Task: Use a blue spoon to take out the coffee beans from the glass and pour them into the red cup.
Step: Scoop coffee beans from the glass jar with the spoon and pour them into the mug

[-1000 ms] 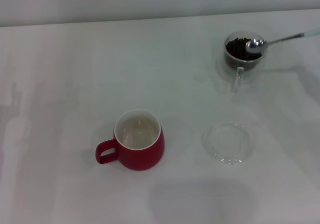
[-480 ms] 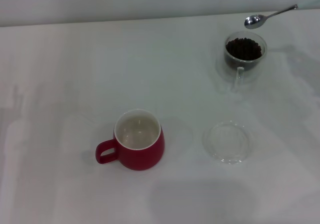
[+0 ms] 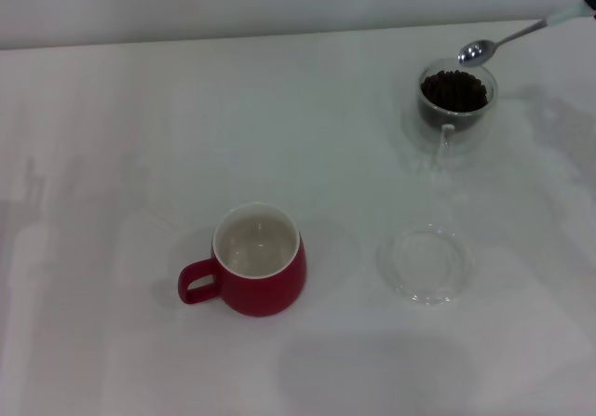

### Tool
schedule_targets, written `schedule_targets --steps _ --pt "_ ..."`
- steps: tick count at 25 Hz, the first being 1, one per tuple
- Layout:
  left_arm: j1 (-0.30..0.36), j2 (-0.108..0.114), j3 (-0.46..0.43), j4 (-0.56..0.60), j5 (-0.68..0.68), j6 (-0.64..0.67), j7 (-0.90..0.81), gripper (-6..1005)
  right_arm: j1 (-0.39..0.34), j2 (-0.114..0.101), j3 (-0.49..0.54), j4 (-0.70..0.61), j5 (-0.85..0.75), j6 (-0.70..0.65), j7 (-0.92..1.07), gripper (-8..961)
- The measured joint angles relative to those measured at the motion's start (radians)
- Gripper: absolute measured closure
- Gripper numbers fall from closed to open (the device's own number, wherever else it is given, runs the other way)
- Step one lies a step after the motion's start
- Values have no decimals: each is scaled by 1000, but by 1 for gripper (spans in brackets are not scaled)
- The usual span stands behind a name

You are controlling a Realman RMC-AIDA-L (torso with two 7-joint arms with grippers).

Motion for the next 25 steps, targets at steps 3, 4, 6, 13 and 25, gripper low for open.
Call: schedule_targets --steps 3,4,6,13,25 --pt "-1 0 0 1 0 0 0 333 -2 6 -1 5 -1 17 -32 806" --pt "-1 0 0 1 0 0 0 333 -3 8 -2 5 -2 22 -42 806" --pt "-1 0 0 6 0 0 0 333 -4 11 -2 5 -8 26 -59 806" --pt "-4 0 0 12 0 -1 0 333 -1 20 -2 5 -39 54 -96 806" --pt "-12 0 0 12 0 -13 0 333 15 22 -22 5 -53 96 -139 805"
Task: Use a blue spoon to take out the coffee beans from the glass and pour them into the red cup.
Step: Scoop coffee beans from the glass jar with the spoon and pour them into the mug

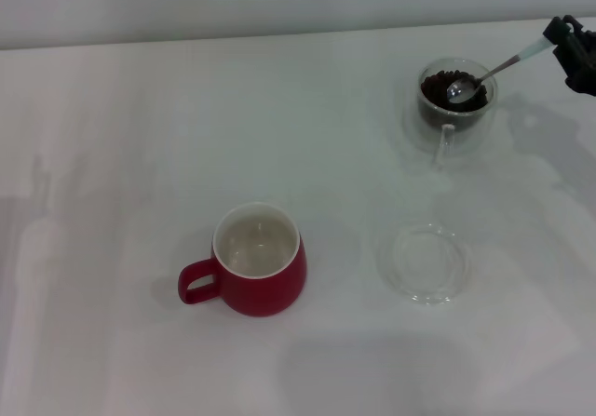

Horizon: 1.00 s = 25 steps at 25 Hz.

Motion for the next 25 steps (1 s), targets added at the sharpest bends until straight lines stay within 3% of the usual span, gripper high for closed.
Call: schedule_targets --steps 12,25 --pt "-2 3 -5 -7 0 -8 0 334 8 4 -29 11 3 35 11 805" --pt "-4 3 -6 -9 -2 -13 0 334 2 4 -21 17 9 71 161 805"
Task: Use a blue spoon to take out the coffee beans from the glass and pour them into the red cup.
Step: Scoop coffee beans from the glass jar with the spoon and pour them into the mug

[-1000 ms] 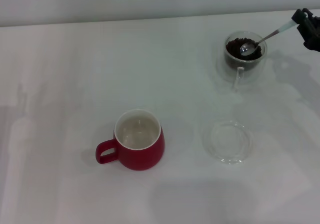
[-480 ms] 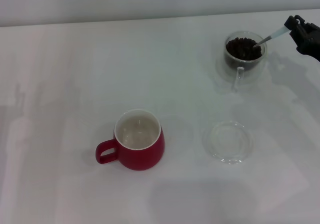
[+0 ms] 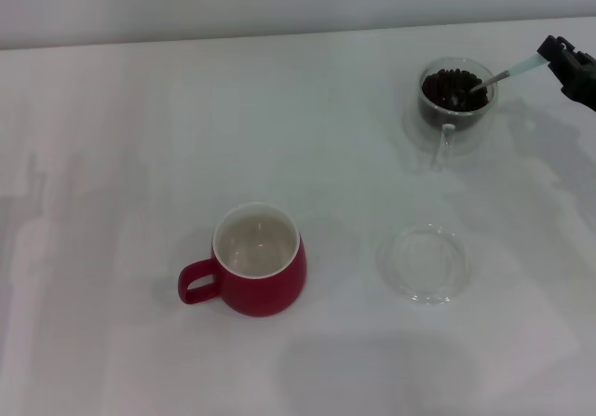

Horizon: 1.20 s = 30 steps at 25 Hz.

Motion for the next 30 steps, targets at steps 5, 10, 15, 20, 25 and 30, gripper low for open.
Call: schedule_targets --steps 5,10,15,20,25,30 --pt "2 0 0 -1 -1 -1 0 334 -1 0 0 0 0 4 52 805" --pt "4 0 0 -1 -4 -1 0 334 -2 -5 -5 -4 -7 6 112 805" --pt "5 1 0 -2 -4 -1 0 334 1 -12 -22 -3 -10 15 156 805" --pt "6 2 0 -3 0 0 0 334 2 -15 -38 -7 -11 31 216 805" --pt "8 2 0 -3 0 0 0 334 -1 -19 -38 -12 -11 31 282 805" --pt "9 2 0 -3 -2 0 0 334 -2 -23 -38 -13 -11 43 348 805"
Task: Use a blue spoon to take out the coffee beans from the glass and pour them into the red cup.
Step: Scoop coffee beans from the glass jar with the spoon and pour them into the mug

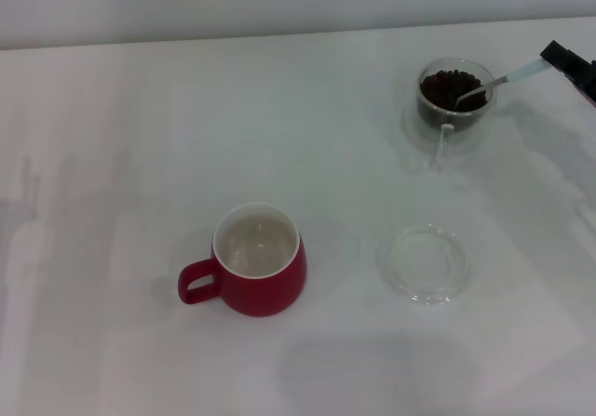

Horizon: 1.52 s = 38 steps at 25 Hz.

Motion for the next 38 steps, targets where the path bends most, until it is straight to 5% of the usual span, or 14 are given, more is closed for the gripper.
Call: schedule_targets --steps 38 --pt "14 0 -2 -2 -2 1 0 335 -1 -9 43 2 11 40 257 807"
